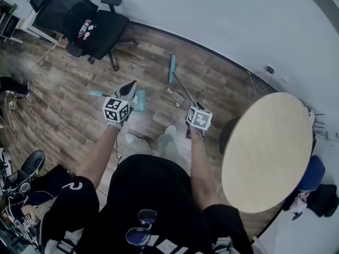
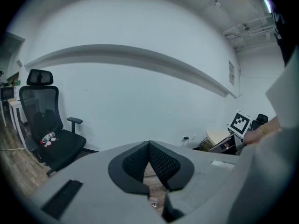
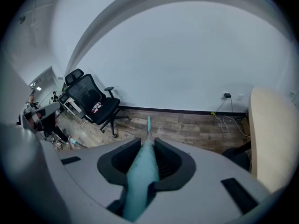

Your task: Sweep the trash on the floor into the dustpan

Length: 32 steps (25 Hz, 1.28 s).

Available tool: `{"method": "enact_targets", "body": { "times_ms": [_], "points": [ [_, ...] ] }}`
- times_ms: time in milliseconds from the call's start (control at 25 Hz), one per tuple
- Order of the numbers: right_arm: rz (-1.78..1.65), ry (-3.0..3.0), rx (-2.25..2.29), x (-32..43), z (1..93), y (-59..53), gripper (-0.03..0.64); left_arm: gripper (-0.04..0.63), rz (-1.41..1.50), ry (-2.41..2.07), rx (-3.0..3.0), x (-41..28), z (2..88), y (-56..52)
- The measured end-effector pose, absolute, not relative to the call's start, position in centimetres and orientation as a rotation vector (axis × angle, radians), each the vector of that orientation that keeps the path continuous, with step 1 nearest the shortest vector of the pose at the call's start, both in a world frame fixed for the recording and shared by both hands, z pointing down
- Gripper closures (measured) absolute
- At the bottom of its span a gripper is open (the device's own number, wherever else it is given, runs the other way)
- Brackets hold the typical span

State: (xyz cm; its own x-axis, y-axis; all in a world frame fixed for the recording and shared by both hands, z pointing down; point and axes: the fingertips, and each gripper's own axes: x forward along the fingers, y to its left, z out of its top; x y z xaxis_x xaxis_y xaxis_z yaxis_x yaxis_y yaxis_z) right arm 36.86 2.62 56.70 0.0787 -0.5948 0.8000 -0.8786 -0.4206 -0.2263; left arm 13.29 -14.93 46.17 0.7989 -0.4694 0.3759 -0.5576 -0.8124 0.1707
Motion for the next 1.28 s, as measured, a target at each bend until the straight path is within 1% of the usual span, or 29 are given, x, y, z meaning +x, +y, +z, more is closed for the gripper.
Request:
{"method": "enact_targets", "body": {
  "times_ms": [400,600,840,1080,1280],
  "points": [
    [1.313,-1.295,2.075,40.9,61.0,8.4,0.531,0.598,0.504,-0.680,2.707,17.8,49.1,-12.9],
    [1.409,-1.164,2.087,40.9,63.3,12.9,0.531,0.598,0.553,-0.573,2.709,20.1,52.1,-11.5],
    [1.472,-1.039,2.101,39.6,66.3,17.9,0.532,0.598,0.590,-0.472,2.701,21.9,55.6,-10.5],
    [1.597,-0.947,2.110,37.0,69.4,20.0,0.532,0.598,0.599,-0.372,2.669,23.8,59.1,-9.0],
    [1.588,-0.856,2.140,35.3,71.7,21.2,0.531,0.598,0.629,-0.286,2.673,23.1,61.5,-8.3]
  ]
}}
